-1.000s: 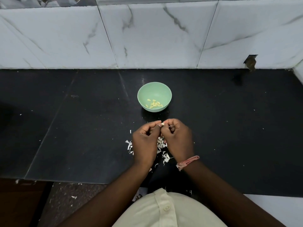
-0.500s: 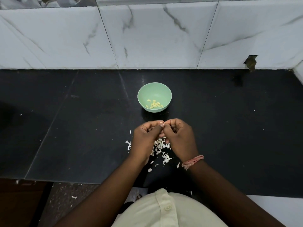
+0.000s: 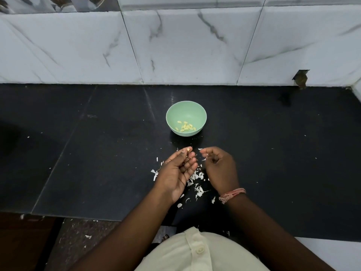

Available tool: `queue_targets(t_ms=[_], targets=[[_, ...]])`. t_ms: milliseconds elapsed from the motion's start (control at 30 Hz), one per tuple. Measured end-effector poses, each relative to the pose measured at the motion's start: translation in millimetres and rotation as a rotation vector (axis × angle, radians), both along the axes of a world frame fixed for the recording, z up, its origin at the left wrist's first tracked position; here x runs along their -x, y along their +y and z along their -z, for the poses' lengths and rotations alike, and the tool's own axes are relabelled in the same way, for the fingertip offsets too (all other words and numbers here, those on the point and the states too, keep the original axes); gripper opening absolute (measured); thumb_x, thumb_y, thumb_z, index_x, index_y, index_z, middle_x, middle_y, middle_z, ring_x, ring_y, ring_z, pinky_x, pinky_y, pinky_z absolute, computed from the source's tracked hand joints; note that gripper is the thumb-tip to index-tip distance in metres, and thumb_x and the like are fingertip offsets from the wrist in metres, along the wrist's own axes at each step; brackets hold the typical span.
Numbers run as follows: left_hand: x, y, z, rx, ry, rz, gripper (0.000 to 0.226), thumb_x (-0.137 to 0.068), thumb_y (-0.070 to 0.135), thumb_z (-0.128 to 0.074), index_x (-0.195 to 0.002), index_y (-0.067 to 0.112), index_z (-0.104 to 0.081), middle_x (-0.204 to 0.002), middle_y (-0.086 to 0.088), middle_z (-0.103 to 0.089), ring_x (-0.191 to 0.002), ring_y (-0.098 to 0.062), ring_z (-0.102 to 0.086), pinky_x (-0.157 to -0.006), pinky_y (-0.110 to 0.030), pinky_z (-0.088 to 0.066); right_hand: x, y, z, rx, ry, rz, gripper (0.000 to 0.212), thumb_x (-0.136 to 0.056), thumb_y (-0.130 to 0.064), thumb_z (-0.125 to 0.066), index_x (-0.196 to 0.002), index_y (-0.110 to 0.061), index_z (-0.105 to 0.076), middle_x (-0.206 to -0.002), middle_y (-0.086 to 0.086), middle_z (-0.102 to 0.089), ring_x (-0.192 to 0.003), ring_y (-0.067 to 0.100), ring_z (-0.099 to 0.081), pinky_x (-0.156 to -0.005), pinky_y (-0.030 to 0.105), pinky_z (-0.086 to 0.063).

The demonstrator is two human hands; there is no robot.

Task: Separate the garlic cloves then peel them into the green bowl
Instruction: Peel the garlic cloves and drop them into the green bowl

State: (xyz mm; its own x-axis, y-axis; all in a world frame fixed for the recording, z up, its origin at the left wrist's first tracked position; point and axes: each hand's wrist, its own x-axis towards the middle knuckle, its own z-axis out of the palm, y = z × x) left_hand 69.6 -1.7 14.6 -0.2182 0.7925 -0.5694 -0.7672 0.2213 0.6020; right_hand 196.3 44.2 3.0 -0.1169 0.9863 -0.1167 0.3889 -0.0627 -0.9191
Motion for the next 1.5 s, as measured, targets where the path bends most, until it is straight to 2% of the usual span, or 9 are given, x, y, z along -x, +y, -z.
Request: queue_targets(t_ms=[133, 233, 600, 733, 933, 1000, 1133, 1267, 1500], targets=[[-1.7, 0.9, 1.6, -0.019, 0.056, 0.001, 0.018, -0.1, 0.014, -0.06, -0.109, 0.005, -0.072, -0.095, -0.009, -0.074, -0.083, -0.014, -0.069, -0.081, -0.027, -0.06, 6.5, -1.2, -5.3, -0.118, -0.05, -0.099, 0.036, -0.09, -0.007, -0.061, -0.105, -0.035, -0.078, -0.117, -0.01, -0.06, -0.105, -0.003, -0.058, -0.088, 0.017, -0.048], [-2.3, 2.5, 1.4, -0.07, 0.103, -0.022, 0.018, -0.099, 0.012, -0.06, -0.11, 0.003, -0.07, -0.091, -0.009, -0.074, -0.081, -0.012, -0.068, -0.079, -0.024, -0.06, 8.8, -0.9, -6.1, -0.231, -0.142, -0.072, 0.028, -0.09, -0.032, -0.073, -0.117, -0.04, -0.072, -0.118, -0.015, -0.056, -0.118, 0.009, -0.051, -0.104, 0.042, -0.046], [-0.1, 0.2, 3.8, -0.148, 0.437, 0.025, 0.016, -0.098, 0.009, -0.063, -0.096, 0.005, -0.079, -0.086, -0.014, -0.071, -0.083, -0.018, -0.063, -0.076, -0.027, -0.056, 8.7, 6.0, -9.0, -0.353, -0.123, -0.138, 0.02, -0.09, -0.019, -0.071, -0.097, -0.036, -0.077, -0.095, -0.02, -0.058, -0.099, 0.007, -0.05, -0.087, 0.048, -0.05], [1.0, 2.5, 2.6, -0.107, 0.369, 0.012, 0.016, -0.097, 0.006, -0.062, -0.093, -0.001, -0.076, -0.079, -0.013, -0.069, -0.076, -0.016, -0.062, -0.07, -0.022, -0.056, 8.5, 9.6, -8.1, -0.322, -0.102, -0.194, 0.016, -0.088, -0.015, -0.072, -0.089, -0.03, -0.073, -0.095, -0.016, -0.06, -0.099, 0.009, -0.055, -0.085, 0.04, -0.052], [2.1, 6.3, 0.8, -0.075, 0.202, -0.039, 0.014, -0.097, 0.006, -0.062, -0.1, -0.003, -0.073, -0.086, -0.014, -0.073, -0.075, -0.014, -0.066, -0.07, -0.022, -0.059, 5.5, 10.1, -6.9, -0.175, -0.054, -0.107, 0.019, -0.092, -0.006, -0.065, -0.084, -0.022, -0.072, -0.091, -0.01, -0.064, -0.086, 0.001, -0.061, -0.073, 0.014, -0.044], [2.6, 6.8, 0.2, -0.069, 0.165, -0.064, 0.014, -0.096, 0.005, -0.063, -0.101, -0.003, -0.073, -0.088, -0.014, -0.073, -0.076, -0.014, -0.067, -0.07, -0.022, -0.06, 3.4, 12.1, -3.4, -0.176, -0.114, -0.106, 0.018, -0.094, -0.008, -0.061, -0.09, -0.022, -0.073, -0.095, -0.01, -0.064, -0.09, 0.004, -0.063, -0.081, 0.02, -0.048], [3.3, 5.4, 0.5, -0.073, 0.132, -0.079, 0.018, -0.094, 0.005, -0.067, -0.107, -0.006, -0.072, -0.092, -0.017, -0.073, -0.079, -0.016, -0.069, -0.073, -0.021, -0.06, 4.8, 8.9, 0.3, -0.184, -0.21, -0.107, 0.009, -0.092, -0.034, -0.063, -0.098, -0.033, -0.07, -0.105, -0.016, -0.057, -0.102, 0.013, -0.061, -0.094, 0.048, -0.051], [3.2, 3.7, -1.2, -0.085, 0.112, -0.094, 0.016, -0.092, 0.003, -0.067, -0.106, -0.006, -0.071, -0.089, -0.017, -0.073, -0.078, -0.016, -0.07, -0.072, -0.021, -0.06, 6.1, 2.6, -6.6, -0.321, -0.039, -0.124, 0.024, -0.089, -0.026, -0.074, -0.108, -0.037, -0.067, -0.109, -0.023, -0.058, -0.1, 0.003, -0.059, -0.092, 0.049, -0.052], [1.3, 0.3, -1.3, -0.085, 0.16, -0.078, 0.009, -0.092, 0.002, -0.067, -0.097, -0.004, -0.072, -0.083, -0.015, -0.072, -0.074, -0.015, -0.065, -0.069, -0.019, -0.058, 7.9, 0.3, -6.9, -0.372, -0.074, -0.122, 0.014, -0.091, -0.023, -0.071, -0.096, -0.036, -0.072, -0.101, -0.019, -0.062, -0.102, 0.007, -0.057, -0.09, 0.05, -0.05]])
